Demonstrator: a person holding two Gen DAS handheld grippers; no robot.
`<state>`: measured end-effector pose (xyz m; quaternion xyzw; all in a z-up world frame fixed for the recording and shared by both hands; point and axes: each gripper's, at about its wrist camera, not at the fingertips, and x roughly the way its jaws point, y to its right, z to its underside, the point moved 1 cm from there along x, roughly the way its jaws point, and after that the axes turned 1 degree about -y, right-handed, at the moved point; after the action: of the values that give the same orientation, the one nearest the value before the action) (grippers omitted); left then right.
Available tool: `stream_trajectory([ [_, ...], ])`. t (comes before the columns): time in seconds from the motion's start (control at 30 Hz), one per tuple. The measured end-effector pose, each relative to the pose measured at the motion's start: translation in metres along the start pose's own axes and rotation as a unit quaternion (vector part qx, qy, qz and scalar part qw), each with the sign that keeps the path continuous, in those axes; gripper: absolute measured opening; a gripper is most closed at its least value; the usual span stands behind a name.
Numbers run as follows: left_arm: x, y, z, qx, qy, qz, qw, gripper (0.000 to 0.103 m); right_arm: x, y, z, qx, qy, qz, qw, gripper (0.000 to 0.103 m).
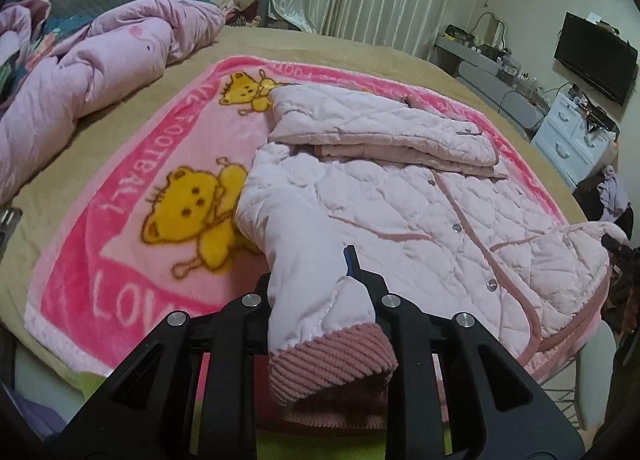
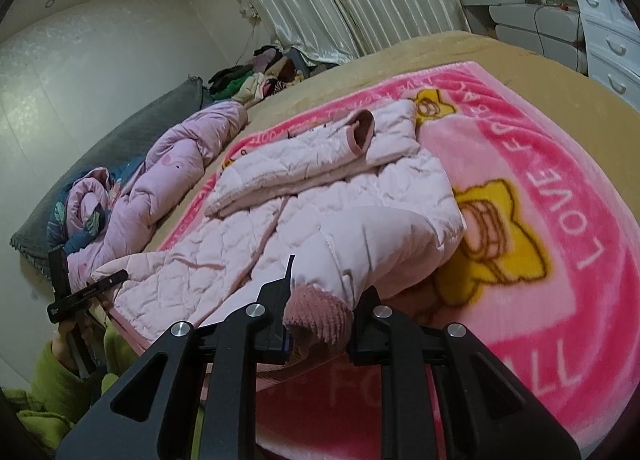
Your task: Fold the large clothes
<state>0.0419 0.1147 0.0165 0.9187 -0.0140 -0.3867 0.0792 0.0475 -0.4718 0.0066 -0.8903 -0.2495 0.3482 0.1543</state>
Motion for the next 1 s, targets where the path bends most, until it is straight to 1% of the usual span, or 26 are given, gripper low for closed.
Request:
stream_trajectory([
  [0.17,0.000,0.008,-0.016,0.009,0.004,-0.006,0.9999,0.015,0.004,-0.003,-0.014,-0.001,0.013,-0.001,1.000,0.017],
  [0.33,0.000,0.013,-0.034,0.012,0.013,-0.005,0.9998,0.015,0.010,-0.002,-0.029,0.010,0.026,-0.014,1.000,0.017],
  [0.57,0.010,0.015,-0.062,0.009,0.016,-0.005,0.9998,0.015,0.018,0.000,-0.051,0.017,0.041,-0.025,0.999,0.016],
  [0.83,0.028,0.016,-0.094,0.011,0.015,-0.014,0.9997,0.015,0.036,0.001,-0.091,0.023,0.063,-0.037,0.997,0.016],
  [1.0,0.041,0.013,-0.120,0.000,0.011,-0.008,0.9999,0.015,0.050,0.003,-0.121,0.036,0.073,-0.048,0.996,0.016],
])
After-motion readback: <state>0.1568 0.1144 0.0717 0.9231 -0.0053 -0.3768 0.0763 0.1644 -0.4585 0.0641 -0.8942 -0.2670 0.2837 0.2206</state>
